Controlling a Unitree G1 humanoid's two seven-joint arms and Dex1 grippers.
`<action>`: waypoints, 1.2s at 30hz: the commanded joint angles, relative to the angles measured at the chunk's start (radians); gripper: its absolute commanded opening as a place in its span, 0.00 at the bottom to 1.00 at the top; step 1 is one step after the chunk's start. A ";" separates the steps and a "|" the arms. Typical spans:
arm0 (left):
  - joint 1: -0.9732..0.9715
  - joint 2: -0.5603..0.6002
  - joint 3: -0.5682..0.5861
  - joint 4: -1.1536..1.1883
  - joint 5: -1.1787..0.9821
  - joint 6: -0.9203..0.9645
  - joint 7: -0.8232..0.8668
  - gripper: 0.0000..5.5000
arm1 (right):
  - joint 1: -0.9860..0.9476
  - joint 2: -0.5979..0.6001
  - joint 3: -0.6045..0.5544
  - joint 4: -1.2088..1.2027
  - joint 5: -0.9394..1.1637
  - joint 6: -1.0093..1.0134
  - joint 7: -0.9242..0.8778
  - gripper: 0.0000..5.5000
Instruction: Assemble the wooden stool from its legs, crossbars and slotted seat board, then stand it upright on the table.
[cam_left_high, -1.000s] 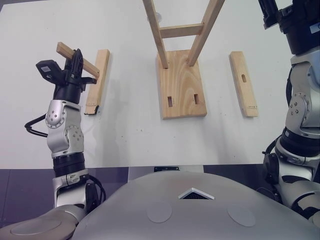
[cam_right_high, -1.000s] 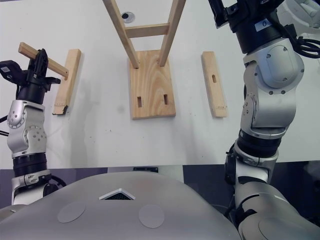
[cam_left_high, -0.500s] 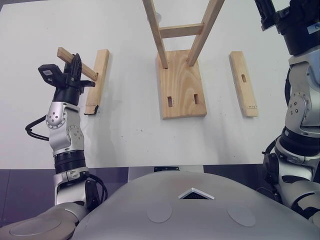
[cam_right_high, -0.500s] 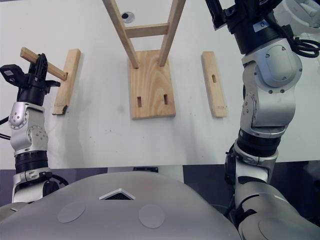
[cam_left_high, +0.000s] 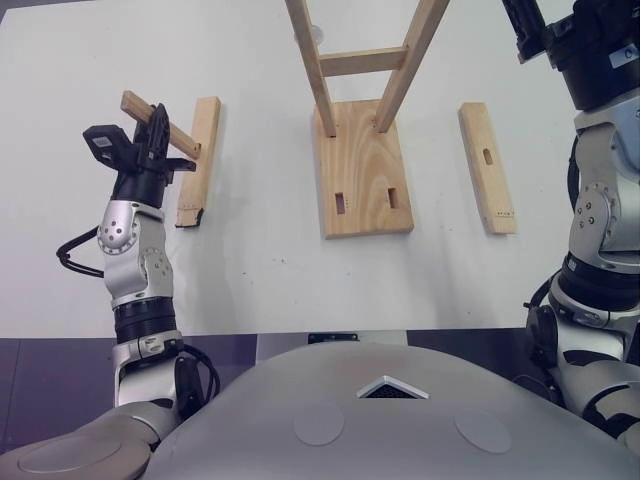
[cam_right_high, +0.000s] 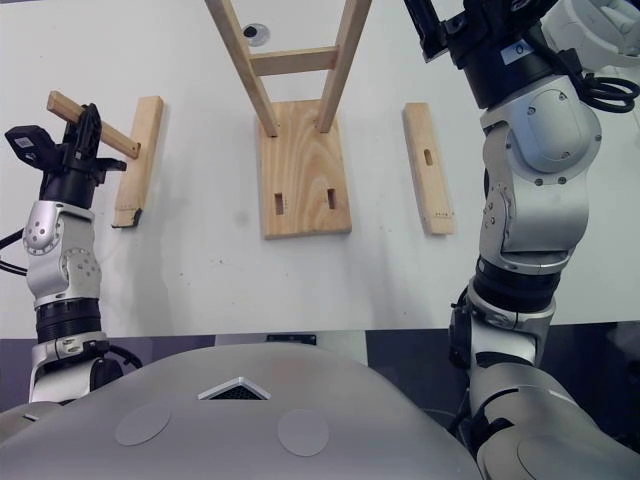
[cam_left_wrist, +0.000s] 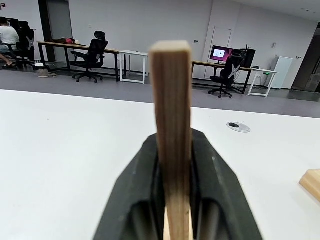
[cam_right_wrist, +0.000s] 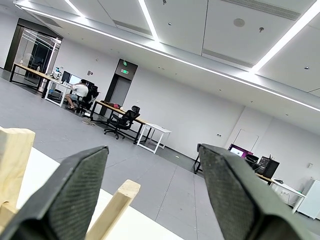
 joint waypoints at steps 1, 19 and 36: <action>-0.029 0.000 0.001 -0.046 -0.009 0.032 0.008 0.07 | -0.014 0.000 0.005 0.006 -0.002 -0.006 0.002 0.61; -0.024 -0.017 0.005 0.080 0.043 -0.035 -0.006 0.07 | -0.005 -0.004 0.007 0.001 -0.016 -0.012 -0.002 0.61; 0.047 -0.012 -0.097 0.207 0.230 -0.087 0.040 0.07 | -0.024 -0.011 0.002 0.037 -0.029 -0.035 0.003 0.61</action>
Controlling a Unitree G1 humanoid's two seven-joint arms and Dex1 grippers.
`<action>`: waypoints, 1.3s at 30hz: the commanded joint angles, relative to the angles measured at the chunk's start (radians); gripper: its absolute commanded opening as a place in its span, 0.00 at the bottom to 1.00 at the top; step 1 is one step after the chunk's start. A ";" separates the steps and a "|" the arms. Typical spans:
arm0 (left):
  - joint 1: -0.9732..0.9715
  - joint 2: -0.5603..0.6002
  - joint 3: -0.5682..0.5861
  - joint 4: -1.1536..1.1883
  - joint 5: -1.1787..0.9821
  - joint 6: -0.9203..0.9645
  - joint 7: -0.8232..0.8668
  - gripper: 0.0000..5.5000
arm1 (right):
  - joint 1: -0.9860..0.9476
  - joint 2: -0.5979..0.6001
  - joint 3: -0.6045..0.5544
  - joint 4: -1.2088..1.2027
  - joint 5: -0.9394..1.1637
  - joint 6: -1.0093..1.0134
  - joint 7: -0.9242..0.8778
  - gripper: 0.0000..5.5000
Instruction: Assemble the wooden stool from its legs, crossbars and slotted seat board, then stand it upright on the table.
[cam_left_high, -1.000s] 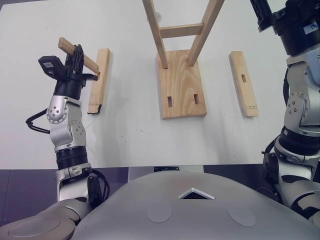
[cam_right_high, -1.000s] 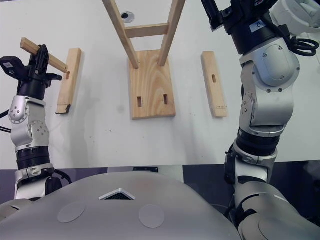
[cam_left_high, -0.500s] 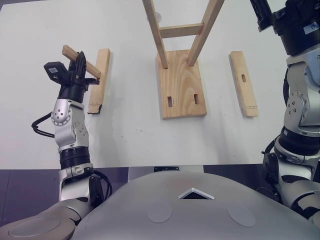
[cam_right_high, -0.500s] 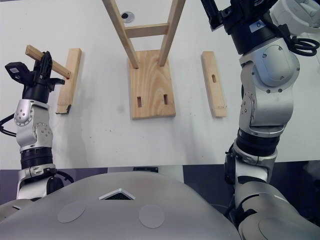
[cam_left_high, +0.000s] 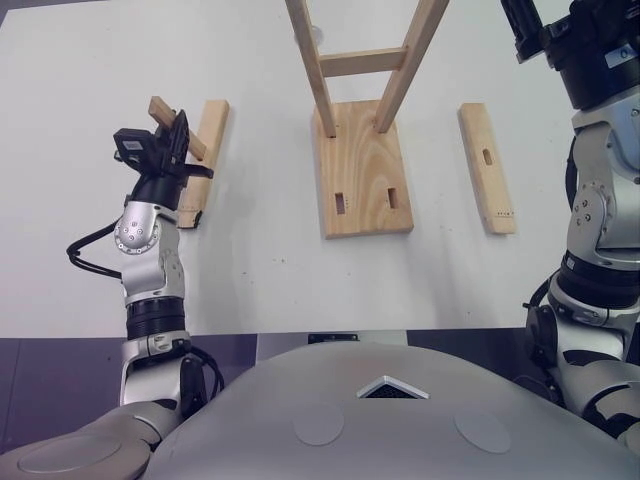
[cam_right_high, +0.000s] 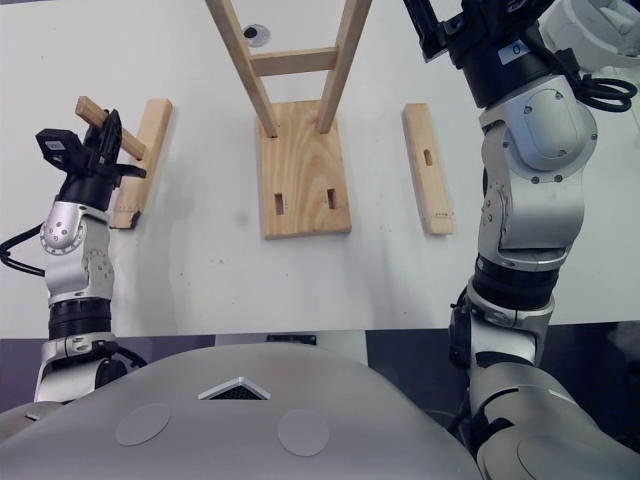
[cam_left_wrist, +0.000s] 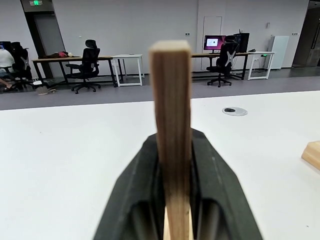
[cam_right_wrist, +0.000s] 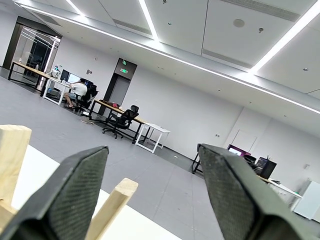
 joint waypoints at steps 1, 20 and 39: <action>0.043 0.006 -0.019 0.126 0.059 0.044 0.019 0.07 | -0.022 -0.011 -0.004 0.009 -0.002 -0.005 0.003 0.61; 0.018 0.036 -0.079 0.298 0.035 0.156 0.022 0.07 | -0.039 -0.007 0.002 0.026 -0.017 -0.018 0.004 0.61; -0.024 0.067 0.030 0.077 -0.058 0.156 0.027 0.33 | -0.042 0.006 0.002 0.030 -0.025 -0.050 -0.026 0.61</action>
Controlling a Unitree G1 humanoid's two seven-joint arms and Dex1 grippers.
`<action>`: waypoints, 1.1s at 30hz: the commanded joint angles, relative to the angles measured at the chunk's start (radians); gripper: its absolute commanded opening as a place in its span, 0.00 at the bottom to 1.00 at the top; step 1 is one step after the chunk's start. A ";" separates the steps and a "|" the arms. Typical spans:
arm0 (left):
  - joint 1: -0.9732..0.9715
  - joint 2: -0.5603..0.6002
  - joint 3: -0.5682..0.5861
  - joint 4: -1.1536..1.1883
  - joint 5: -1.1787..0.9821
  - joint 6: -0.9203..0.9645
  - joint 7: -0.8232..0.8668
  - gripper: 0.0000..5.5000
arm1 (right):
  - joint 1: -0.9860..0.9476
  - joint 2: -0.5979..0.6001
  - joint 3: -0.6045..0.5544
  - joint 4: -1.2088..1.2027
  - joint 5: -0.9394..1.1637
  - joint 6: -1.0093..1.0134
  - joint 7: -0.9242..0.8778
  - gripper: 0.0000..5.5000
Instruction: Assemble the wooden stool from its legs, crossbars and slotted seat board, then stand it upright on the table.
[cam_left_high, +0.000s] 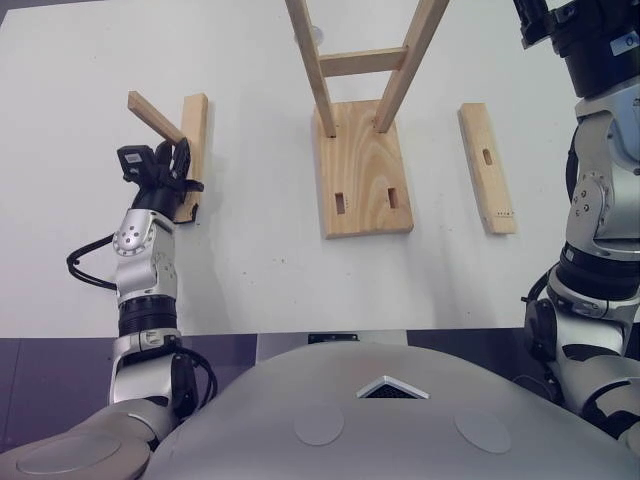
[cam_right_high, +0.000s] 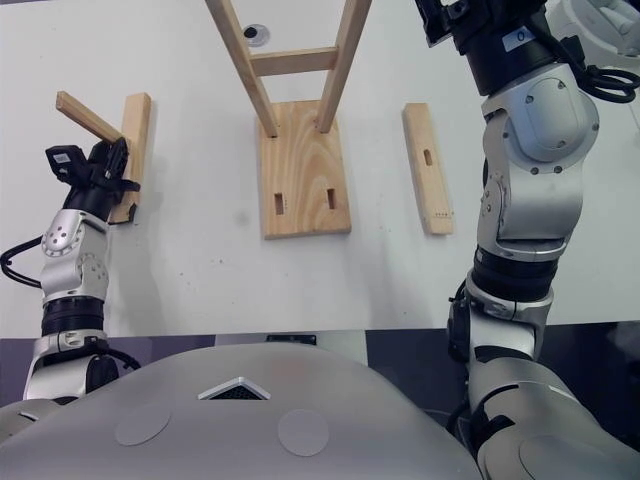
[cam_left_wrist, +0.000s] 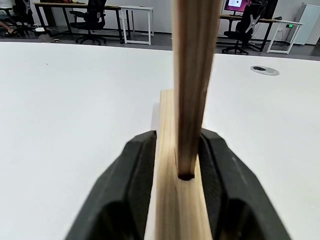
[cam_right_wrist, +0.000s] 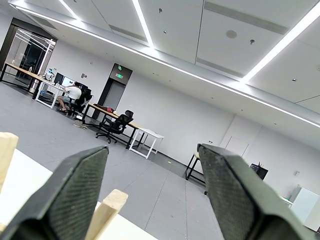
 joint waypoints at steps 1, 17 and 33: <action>-0.003 0.021 0.009 -0.045 0.023 0.036 0.012 0.36 | -0.006 0.000 -0.001 -0.009 -0.008 0.001 -0.006 0.61; 0.178 0.053 -0.070 -0.418 0.143 0.611 0.123 0.59 | 0.031 0.006 0.005 -0.047 0.001 0.021 -0.007 0.61; 0.035 0.094 0.017 -0.607 0.083 0.679 0.090 0.37 | 0.039 0.027 -0.004 -0.042 0.017 0.057 -0.042 0.61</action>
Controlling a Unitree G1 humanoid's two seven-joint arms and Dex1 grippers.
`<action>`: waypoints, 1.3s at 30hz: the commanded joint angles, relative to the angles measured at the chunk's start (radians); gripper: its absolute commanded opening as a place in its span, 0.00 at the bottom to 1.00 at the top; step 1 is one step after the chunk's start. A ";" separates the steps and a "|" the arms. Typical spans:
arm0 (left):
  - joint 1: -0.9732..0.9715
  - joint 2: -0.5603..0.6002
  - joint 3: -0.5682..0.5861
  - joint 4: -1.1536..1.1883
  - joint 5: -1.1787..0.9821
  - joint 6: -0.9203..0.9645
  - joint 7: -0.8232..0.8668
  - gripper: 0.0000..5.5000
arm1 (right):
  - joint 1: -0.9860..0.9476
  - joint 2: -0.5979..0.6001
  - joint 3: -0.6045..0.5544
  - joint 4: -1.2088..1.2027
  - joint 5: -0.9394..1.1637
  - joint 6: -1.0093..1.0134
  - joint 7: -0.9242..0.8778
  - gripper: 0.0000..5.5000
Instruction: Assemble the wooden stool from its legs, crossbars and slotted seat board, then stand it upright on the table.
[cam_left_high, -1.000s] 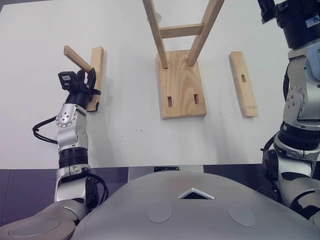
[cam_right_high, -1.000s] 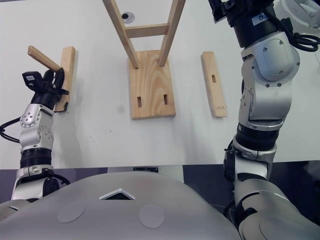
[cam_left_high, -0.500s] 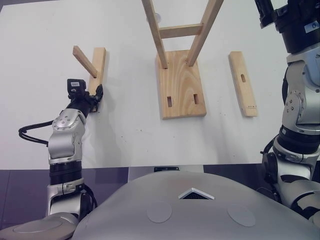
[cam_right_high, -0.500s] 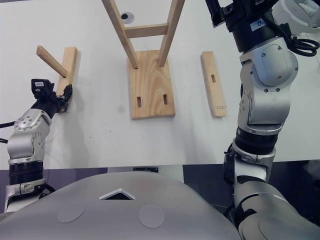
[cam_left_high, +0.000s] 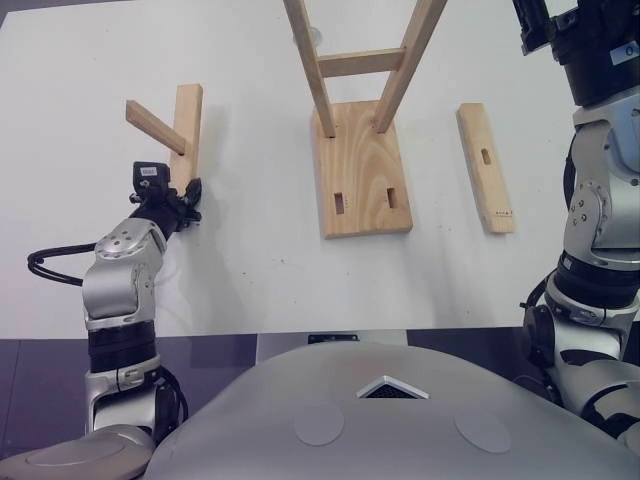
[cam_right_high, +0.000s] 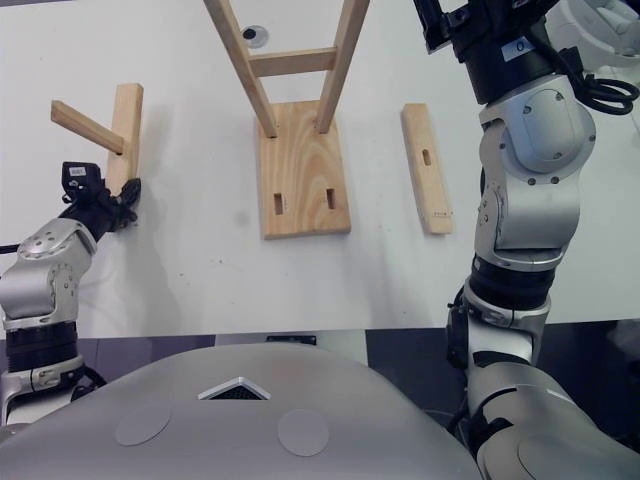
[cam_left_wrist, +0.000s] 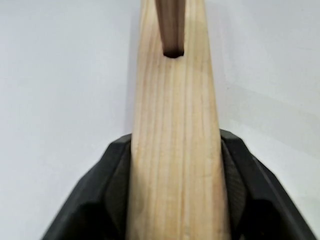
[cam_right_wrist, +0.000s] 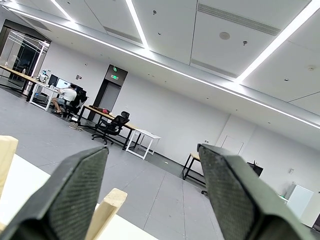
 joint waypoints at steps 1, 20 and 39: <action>-0.133 0.021 0.048 -0.131 -0.031 -0.030 0.003 0.37 | -0.002 0.037 -0.028 0.015 0.055 0.067 -0.019 0.61; -0.580 -0.082 -0.167 -0.616 -0.258 0.295 0.089 0.37 | -0.513 0.352 -0.151 0.249 1.229 0.564 -0.417 0.61; -0.530 -0.063 -0.261 -0.650 -0.246 0.299 0.099 0.37 | -0.555 0.275 -0.179 0.327 1.493 0.548 -0.594 0.25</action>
